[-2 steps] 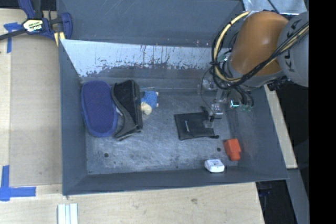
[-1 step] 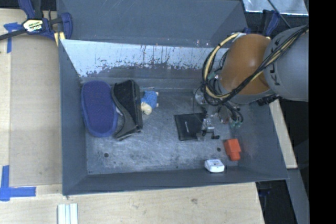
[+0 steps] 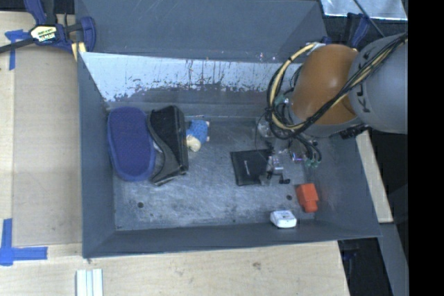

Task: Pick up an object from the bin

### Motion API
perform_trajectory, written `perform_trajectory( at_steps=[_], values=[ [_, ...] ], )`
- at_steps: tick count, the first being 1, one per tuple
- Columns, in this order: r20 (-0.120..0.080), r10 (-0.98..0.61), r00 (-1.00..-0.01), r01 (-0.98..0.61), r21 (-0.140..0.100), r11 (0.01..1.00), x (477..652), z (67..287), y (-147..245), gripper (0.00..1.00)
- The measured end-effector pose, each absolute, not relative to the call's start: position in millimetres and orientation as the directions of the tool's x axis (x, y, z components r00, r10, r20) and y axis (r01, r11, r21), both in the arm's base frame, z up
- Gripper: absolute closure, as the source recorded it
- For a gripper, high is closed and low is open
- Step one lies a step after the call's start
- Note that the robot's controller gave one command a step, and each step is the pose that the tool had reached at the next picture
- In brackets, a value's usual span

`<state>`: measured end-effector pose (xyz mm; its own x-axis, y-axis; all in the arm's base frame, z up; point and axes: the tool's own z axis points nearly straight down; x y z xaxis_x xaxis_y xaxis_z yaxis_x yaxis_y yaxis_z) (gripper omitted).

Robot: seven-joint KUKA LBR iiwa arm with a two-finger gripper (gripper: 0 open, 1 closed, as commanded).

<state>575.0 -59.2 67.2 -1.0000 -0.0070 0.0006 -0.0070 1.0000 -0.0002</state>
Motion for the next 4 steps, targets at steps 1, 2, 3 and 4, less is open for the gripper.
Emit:
perform_trajectory(
  at_steps=[1, 2, 3, 4],
  values=[
    [-0.001, -0.009, -1.000, -0.009, -0.001, 1.000, 575.8, 67.6, -59.2, 0.00],
    [-0.003, -0.011, -1.000, -0.011, -0.001, 1.000, 576.4, 68.0, -59.1, 0.00],
    [-0.004, -0.012, -1.000, -0.012, -0.002, 1.000, 577.1, 68.4, -59.1, 0.00],
    [-0.007, -0.013, -1.000, -0.013, -0.002, 1.000, 578.1, 69.4, -59.1, 1.00]
  ],
)
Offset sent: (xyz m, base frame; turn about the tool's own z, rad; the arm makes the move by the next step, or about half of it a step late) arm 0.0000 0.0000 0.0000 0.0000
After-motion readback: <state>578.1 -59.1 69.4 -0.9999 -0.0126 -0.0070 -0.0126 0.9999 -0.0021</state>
